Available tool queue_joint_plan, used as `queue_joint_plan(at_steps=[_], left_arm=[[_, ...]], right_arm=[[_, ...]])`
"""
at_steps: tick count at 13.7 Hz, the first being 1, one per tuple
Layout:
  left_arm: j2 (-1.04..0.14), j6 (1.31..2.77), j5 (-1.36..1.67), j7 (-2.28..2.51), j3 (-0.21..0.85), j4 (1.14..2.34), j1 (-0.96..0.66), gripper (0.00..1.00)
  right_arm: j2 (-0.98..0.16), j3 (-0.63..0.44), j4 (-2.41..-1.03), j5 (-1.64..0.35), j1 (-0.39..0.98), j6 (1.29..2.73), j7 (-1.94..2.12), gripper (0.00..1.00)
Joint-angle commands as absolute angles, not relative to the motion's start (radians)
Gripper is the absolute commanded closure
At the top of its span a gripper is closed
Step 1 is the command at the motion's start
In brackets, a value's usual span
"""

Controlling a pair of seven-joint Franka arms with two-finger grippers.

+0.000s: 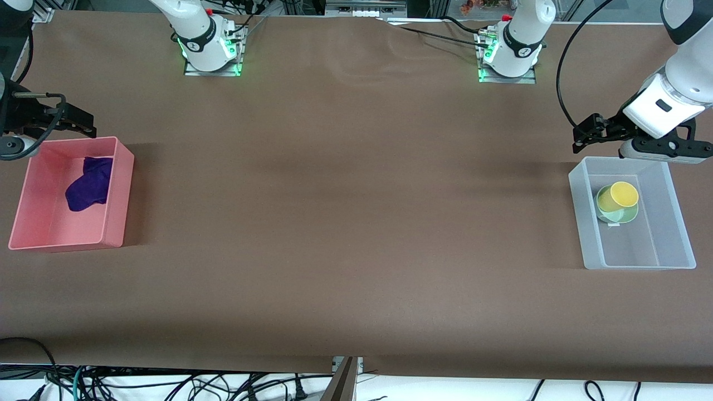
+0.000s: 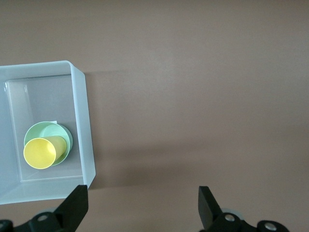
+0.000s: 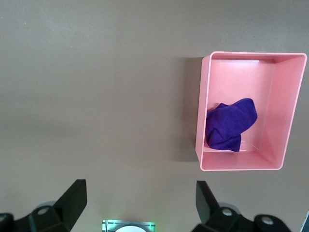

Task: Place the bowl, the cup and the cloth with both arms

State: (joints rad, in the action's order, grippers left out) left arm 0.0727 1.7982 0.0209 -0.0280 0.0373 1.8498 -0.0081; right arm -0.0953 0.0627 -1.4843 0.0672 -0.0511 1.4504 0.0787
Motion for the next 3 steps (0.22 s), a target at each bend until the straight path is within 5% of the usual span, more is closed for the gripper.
queue_joint_plan(at_steps=[1,3], left_arm=[[0.035,1.769,-0.003,-0.018,0.025,1.796,-0.028,0.0],[0.034,1.767,-0.003,-0.02,0.025,1.795,-0.026,0.0]], right_arm=[[-0.092,0.063,-1.482,0.071,-0.055,1.454,0.086,0.0],[-0.092,0.063,-1.482,0.071,-0.057,1.454,0.089,0.0]])
